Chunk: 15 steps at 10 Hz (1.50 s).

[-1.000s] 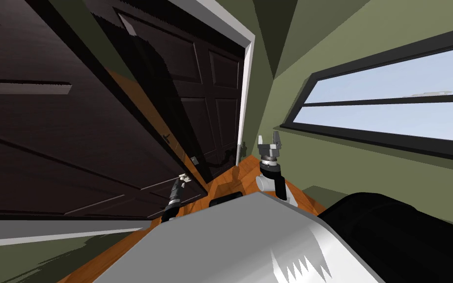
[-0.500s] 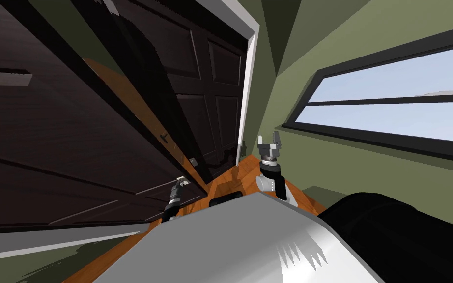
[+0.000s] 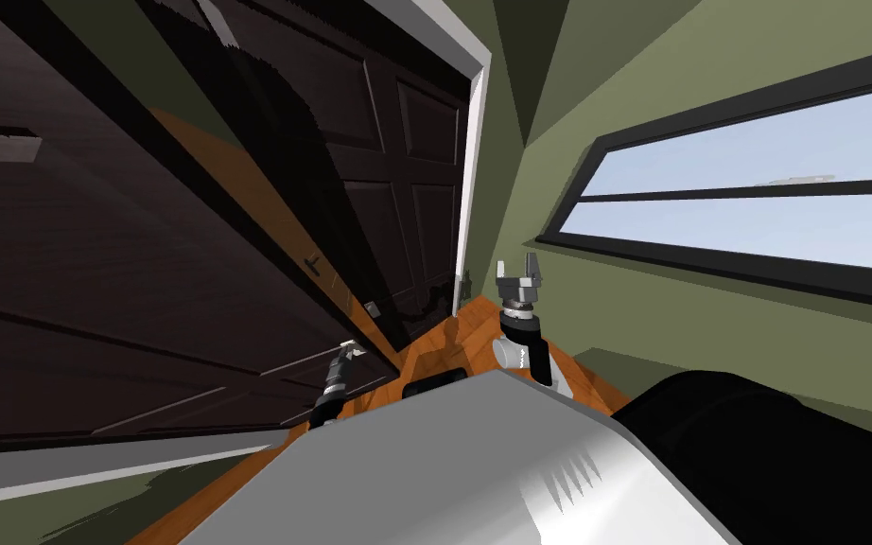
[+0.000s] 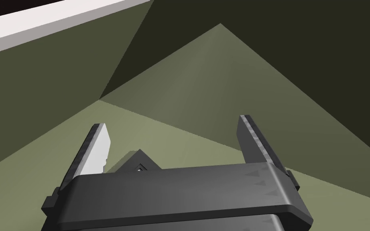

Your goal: Pull the door open

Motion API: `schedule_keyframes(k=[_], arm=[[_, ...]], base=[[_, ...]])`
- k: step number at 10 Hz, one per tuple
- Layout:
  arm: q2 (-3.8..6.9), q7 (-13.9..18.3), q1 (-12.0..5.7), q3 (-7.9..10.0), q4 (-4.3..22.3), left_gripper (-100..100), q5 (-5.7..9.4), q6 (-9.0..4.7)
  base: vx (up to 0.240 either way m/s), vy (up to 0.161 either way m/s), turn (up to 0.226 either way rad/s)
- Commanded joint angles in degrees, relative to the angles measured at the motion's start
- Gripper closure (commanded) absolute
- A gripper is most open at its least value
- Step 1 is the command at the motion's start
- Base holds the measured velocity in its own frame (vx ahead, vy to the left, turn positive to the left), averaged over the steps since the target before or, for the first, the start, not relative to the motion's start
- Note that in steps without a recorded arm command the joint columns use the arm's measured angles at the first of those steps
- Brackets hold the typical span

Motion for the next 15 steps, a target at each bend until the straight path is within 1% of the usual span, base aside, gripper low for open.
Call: schedule_keyframes(k=[1,2,3,4,6,7,8,9,11,12,14,15], arm=[[0.44,0.96,1.05,-1.13,-0.48,100,-0.61,-0.65],[0.95,1.70,1.53,-1.85,-0.71,100,-1.01,-1.22],[1.73,2.82,2.26,-2.94,-1.07,100,-1.61,-2.10],[1.98,3.18,2.50,-3.29,-1.18,100,-1.80,-2.38],[3.15,4.85,3.59,-4.92,-1.71,100,-2.69,-3.68],[2.90,4.30,3.10,-4.40,-1.18,100,-2.42,-3.32],[3.78,5.40,4.47,-5.31,-0.99,100,-2.94,-5.23],[4.05,5.68,4.82,-5.52,-0.99,100,-3.06,-5.76],[5.29,6.94,6.37,-6.44,-0.98,100,-3.60,-8.16],[5.60,7.26,6.77,-6.68,-0.97,100,-3.73,-8.78],[6.71,8.39,8.16,-7.51,-0.96,100,-4.22,-10.93],[7.10,8.78,8.65,-7.80,-0.96,100,-4.39,-11.68]], base=[[-0.184,0.048,-0.100],[-0.220,0.079,-0.105],[-0.238,0.099,-0.175],[-0.210,0.087,-0.109],[-0.228,0.053,-0.099],[-0.110,0.028,-0.024],[-0.157,0.052,-0.124],[-0.180,0.066,-0.141],[-0.188,0.082,-0.133],[-0.179,0.069,-0.099],[-0.176,0.030,-0.106],[-0.162,0.055,-0.079]])
